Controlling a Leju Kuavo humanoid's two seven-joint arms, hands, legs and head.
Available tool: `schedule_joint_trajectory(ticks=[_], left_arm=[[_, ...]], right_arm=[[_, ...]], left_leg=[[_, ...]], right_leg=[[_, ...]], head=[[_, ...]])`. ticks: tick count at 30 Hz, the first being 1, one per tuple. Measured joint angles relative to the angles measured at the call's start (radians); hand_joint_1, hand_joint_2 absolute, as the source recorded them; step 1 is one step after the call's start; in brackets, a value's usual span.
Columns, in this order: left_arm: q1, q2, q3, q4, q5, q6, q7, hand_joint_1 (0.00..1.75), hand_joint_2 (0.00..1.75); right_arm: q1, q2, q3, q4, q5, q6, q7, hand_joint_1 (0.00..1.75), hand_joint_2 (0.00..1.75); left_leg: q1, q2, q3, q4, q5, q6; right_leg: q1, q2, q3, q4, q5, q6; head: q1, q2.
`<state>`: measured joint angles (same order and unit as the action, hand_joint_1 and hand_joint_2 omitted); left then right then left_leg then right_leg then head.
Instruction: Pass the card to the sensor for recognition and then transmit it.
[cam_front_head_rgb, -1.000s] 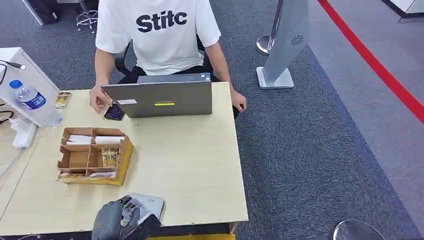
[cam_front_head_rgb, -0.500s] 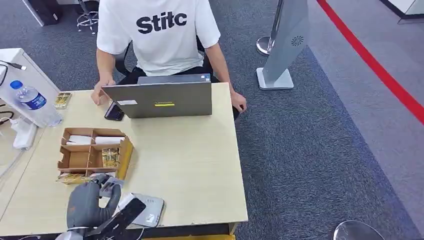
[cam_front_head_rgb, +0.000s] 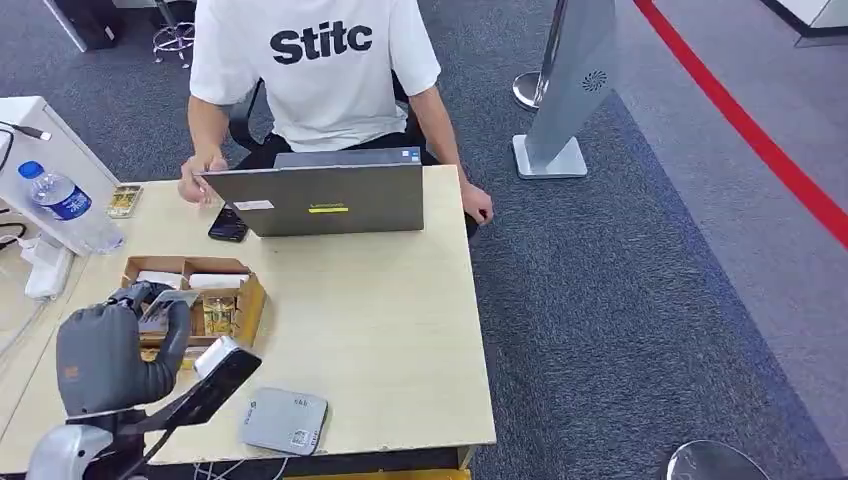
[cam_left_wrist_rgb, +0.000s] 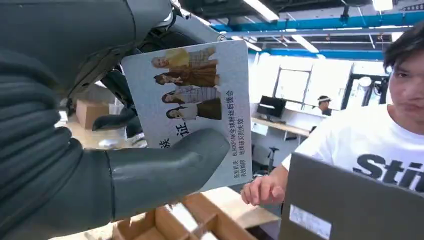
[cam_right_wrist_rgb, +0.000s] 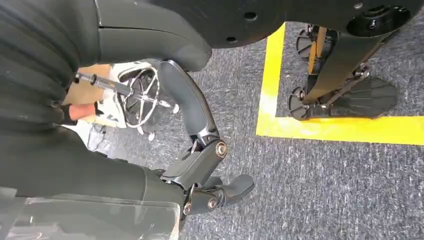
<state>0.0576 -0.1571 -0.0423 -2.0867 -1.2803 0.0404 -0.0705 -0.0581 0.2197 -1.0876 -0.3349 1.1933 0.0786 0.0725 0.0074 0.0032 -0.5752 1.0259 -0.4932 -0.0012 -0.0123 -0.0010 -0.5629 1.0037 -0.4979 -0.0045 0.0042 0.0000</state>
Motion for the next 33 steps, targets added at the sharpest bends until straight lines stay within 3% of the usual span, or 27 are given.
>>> schedule_joint_trajectory(ticks=[5,16,23,24,25,33], left_arm=[[-0.137,0.045,0.004,0.109,-0.056,-0.042,0.058,1.75,1.75],[-0.327,0.098,0.017,0.321,-0.14,-0.063,0.108,1.75,1.75],[-0.441,0.11,0.028,0.465,-0.173,-0.07,0.122,1.75,1.75],[-0.45,0.111,0.029,0.476,-0.175,-0.07,0.124,0.47,1.75],[-0.457,0.112,0.029,0.486,-0.175,-0.069,0.125,0.0,1.75],[-0.452,0.091,0.029,0.488,-0.104,-0.037,0.071,0.0,1.75]], right_arm=[[-0.007,-0.008,0.001,0.009,0.031,0.005,-0.006,0.0,1.75],[-0.012,-0.021,0.003,0.024,0.063,0.008,-0.014,0.0,1.75],[-0.015,-0.025,0.004,0.032,0.069,0.01,-0.014,0.0,1.75],[-0.015,-0.026,0.004,0.033,0.069,0.01,-0.014,0.0,1.75],[-0.015,-0.027,0.004,0.034,0.069,0.01,-0.014,0.0,1.75],[-0.016,-0.029,0.004,0.039,0.066,0.01,-0.013,0.0,1.75]], left_leg=[[0.0,0.0,0.0,0.0,0.001,-0.001],[0.0,0.0,0.0,0.0,0.0,-0.001],[0.0,0.001,0.0,0.0,0.001,-0.001],[0.0,0.001,0.0,0.0,0.001,-0.001],[0.0,0.001,0.0,0.0,0.001,-0.001],[0.0,0.001,-0.001,0.0,-0.001,0.0]], right_leg=[[0.0,0.0,0.0,0.0,0.001,0.0],[0.0,0.0,0.0,0.0,0.0,0.0],[0.0,0.002,0.0,0.0,0.001,-0.001],[0.0,0.002,0.0,0.0,0.001,-0.001],[0.0,0.002,0.0,0.0,0.001,-0.001],[0.0,0.001,0.0,0.0,0.0,0.0]], head=[[0.0,0.0],[0.0,0.0],[0.0,0.0],[0.0,0.0],[0.0,0.0],[0.0,0.0]])
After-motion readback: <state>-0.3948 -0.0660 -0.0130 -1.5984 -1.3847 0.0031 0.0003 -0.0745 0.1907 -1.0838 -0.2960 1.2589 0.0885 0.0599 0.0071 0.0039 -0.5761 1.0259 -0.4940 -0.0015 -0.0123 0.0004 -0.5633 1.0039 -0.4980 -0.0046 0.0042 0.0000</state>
